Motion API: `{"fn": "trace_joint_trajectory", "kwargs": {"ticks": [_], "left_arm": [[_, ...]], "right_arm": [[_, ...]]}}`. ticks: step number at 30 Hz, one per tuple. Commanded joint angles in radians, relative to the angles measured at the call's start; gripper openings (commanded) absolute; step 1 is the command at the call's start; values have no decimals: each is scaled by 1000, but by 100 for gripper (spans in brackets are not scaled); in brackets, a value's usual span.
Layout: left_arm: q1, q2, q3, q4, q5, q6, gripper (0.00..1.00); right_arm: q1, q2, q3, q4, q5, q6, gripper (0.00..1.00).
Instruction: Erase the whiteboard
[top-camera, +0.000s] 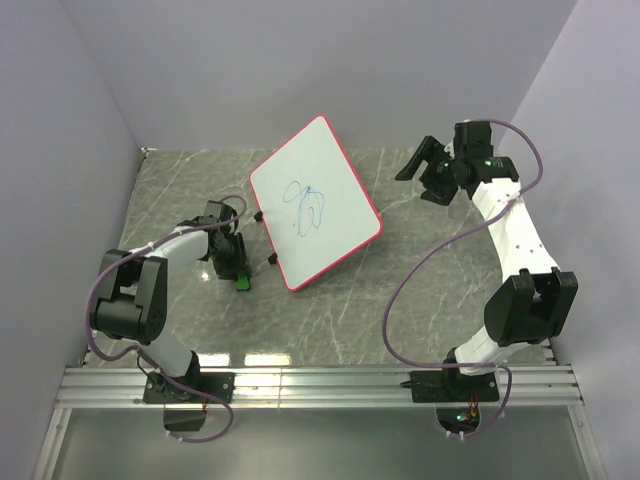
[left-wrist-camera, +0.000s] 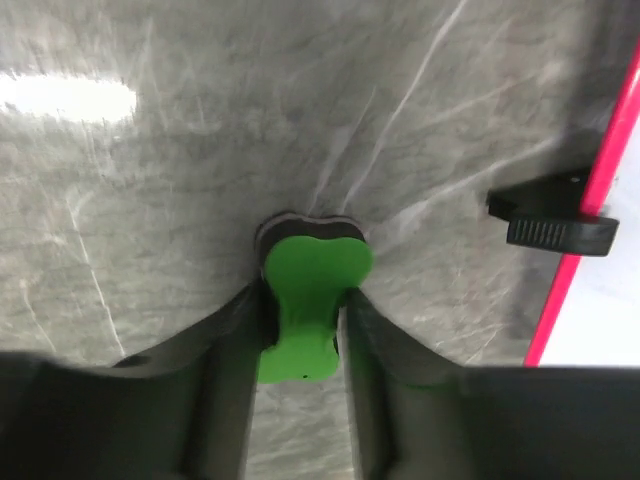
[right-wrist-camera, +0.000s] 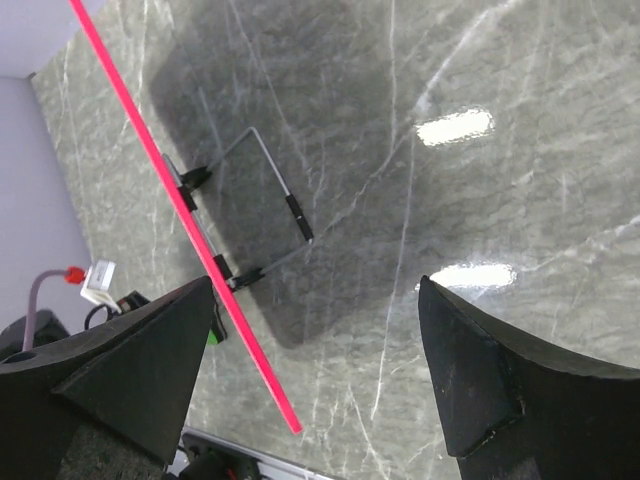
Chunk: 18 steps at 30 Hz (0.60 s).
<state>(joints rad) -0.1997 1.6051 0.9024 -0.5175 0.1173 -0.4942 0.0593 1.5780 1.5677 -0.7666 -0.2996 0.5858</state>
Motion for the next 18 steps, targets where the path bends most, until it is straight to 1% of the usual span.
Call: {"fn": "trace_joint_trajectory", "kwargs": {"ticks": [1, 2, 3, 4, 5, 6, 10, 12, 15, 18], "left_arm": [[-4, 41, 10, -16, -36, -10, 37], [-3, 48, 15, -16, -38, -10, 21], [-3, 61, 16, -16, -38, -12, 14], [-3, 68, 18, -15, -31, -9, 10], [-3, 76, 20, -13, -27, -7, 2], [-3, 93, 21, -15, -22, -6, 0], [-3, 111, 33, -22, 7, 14, 0], [-4, 105, 55, -30, 24, 19, 0], [-3, 98, 104, -61, 41, 26, 0], [-3, 87, 164, -107, 54, 31, 0]], "right_arm": [[7, 4, 46, 45, -35, -11, 89], [8, 1, 49, 53, -41, -11, 89], [14, 0, 57, 59, -42, -21, 89], [22, 7, 93, 53, -42, -30, 89], [46, 14, 118, 46, -42, -44, 89], [60, 23, 147, 38, -45, -73, 89], [157, 94, 334, -25, -64, -141, 89], [219, 152, 411, -54, -26, -170, 89], [255, 223, 448, -95, 4, -172, 89], [275, 267, 443, -111, 39, -162, 89]]}}
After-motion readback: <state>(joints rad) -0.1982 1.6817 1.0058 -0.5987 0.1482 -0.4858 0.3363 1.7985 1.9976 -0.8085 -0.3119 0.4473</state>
